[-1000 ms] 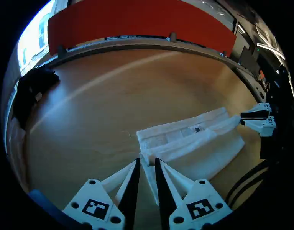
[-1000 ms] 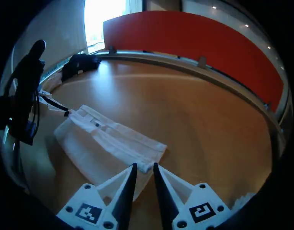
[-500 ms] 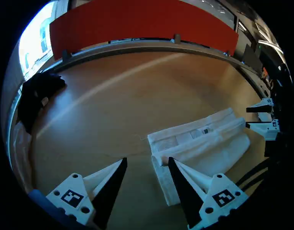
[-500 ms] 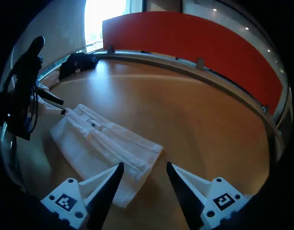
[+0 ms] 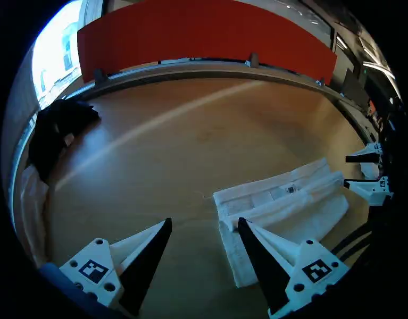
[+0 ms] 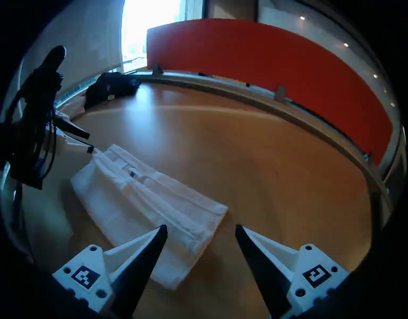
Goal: Fold towel
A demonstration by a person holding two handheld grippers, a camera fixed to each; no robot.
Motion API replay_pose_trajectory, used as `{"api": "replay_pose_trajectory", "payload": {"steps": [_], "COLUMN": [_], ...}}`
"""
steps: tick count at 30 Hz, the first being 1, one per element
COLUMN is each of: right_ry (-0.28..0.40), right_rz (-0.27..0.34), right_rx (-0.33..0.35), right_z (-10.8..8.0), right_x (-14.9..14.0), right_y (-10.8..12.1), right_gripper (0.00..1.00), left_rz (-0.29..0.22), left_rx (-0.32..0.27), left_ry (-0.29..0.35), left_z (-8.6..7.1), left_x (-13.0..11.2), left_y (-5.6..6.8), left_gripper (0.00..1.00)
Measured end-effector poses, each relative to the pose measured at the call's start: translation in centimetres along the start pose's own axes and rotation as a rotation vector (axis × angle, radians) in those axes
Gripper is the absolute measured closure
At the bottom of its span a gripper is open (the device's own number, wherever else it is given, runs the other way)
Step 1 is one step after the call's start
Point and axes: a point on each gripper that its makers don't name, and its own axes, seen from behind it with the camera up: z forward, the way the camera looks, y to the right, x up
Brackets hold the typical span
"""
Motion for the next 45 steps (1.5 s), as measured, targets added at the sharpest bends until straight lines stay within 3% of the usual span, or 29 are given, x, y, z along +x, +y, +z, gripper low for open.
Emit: {"api": "replay_pose_trajectory", "payload": {"steps": [12, 18, 33, 38, 45], "right_ry": [0.017, 0.019, 0.016, 0.006, -0.002], "right_rz": [-0.022, -0.05, -0.13, -0.152, -0.168], "right_rx": [0.033, 0.06, 0.124, 0.122, 0.101], "right_z": [0.3, 1.1, 4.2, 4.8, 5.3], "right_x": [1.1, 1.6, 3.4, 3.5, 3.6], "right_y": [-2.0, -3.7, -8.6, -9.0, -8.7], "right_gripper": [0.0, 0.0, 0.0, 0.0, 0.0], "left_rz": [-0.034, -0.055, -0.164, -0.177, -0.18], "left_rx": [0.023, 0.041, 0.122, 0.139, 0.14], "left_ry": [0.019, 0.027, 0.037, 0.035, 0.038], "left_z": [-1.6, -3.3, -8.6, -9.4, -9.7], "left_x": [-0.5, -1.5, -6.5, -7.6, -7.9], "left_y": [-1.1, -2.1, -6.8, -7.9, -8.2], "left_gripper": [0.08, 0.08, 0.08, 0.08, 0.08]}}
